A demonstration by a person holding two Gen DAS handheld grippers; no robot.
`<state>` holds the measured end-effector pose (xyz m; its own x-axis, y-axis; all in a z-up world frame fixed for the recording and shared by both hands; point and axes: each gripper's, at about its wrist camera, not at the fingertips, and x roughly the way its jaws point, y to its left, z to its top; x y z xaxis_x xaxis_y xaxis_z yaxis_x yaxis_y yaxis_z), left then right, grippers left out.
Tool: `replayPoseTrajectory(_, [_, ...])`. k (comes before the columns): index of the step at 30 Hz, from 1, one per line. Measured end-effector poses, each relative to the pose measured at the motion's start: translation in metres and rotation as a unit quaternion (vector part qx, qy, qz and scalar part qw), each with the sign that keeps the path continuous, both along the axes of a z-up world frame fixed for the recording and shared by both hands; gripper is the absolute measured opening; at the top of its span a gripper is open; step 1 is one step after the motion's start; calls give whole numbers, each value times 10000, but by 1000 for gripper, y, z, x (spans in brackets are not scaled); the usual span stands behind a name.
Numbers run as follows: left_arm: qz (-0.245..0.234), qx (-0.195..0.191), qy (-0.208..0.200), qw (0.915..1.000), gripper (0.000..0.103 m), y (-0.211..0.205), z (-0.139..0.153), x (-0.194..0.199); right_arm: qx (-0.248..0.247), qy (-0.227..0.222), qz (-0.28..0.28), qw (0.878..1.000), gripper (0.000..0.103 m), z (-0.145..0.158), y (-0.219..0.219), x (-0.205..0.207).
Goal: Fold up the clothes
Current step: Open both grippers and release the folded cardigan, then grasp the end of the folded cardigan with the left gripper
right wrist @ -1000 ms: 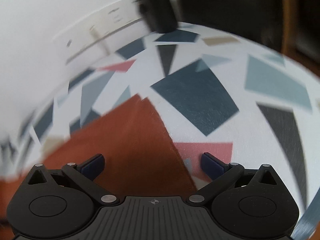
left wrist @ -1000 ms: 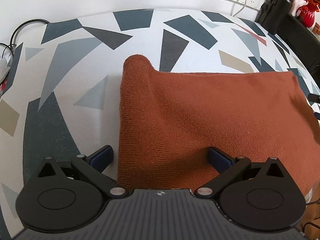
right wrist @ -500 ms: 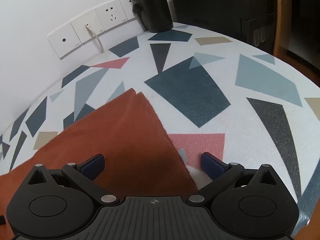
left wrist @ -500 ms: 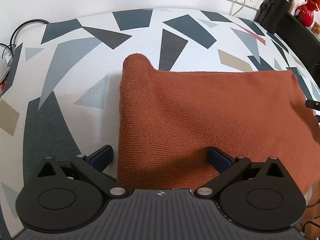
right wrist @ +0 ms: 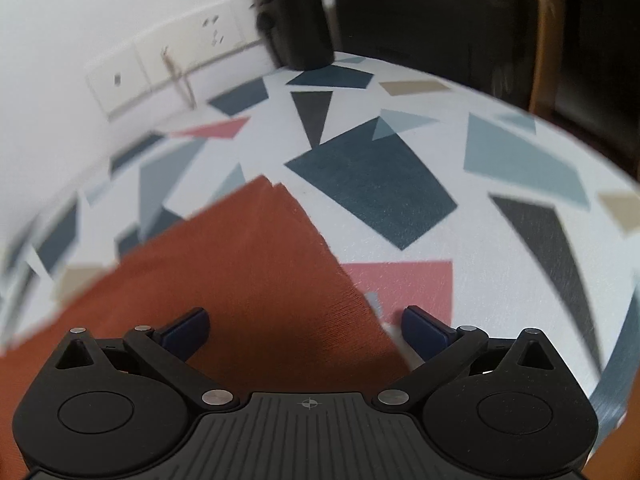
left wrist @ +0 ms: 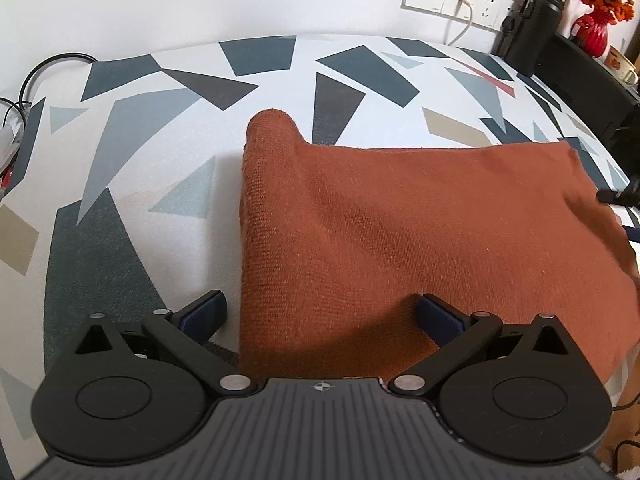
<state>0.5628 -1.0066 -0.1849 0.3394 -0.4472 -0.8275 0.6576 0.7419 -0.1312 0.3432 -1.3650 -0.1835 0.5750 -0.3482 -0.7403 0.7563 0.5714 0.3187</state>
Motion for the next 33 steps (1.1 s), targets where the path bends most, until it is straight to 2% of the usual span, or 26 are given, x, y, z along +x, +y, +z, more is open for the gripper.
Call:
replayPoseTrajectory(4, [1,17,33,10000,103,5,0,-5,460,-703,-278,9961,102,10,3,-25])
replayPoseTrajectory(6, [-37,39,135,9999,103,10,2,-7,403,-799,-153,9959,102,18,11,-31])
replayPoseTrajectory(9, [-55,-51,417,9991,103,25,5,-10,-18,-691,237,9973,102,31,32,-31])
replayPoseTrajectory(12, [293,-297,720,9965,102,48,7,-15,-449,-424,883,9942,102,36,59,-23])
replayPoseTrajectory(16, [725,-718,1124,9884,100,80,11,-29,-696,-26,1407,9876,102,26,91,-9])
replayPoseTrajectory(19, [859,-966,1332,9826,96,96,15,-46,-767,163,1490,9857,102,21,105,0])
replayPoseTrajectory(24, [1014,-1199,1539,9755,96,100,12,-69,-1605,216,1264,9787,102,45,119,4])
replayPoseTrajectory(25, [1127,-1254,1574,9730,96,100,10,-72,-1709,144,1201,9778,102,52,117,3])
replayPoseTrajectory(28, [1677,-1552,1764,9574,96,99,1,-74,-1835,-97,1092,9769,102,73,103,0])
replayPoseTrajectory(31, [2098,-1897,1583,9460,96,99,-2,-76,-1817,-130,1482,9720,102,76,94,2])
replayPoseTrajectory(33, [2439,-2190,1524,9324,96,101,-6,-77,-1763,-47,1774,9682,102,70,92,5])
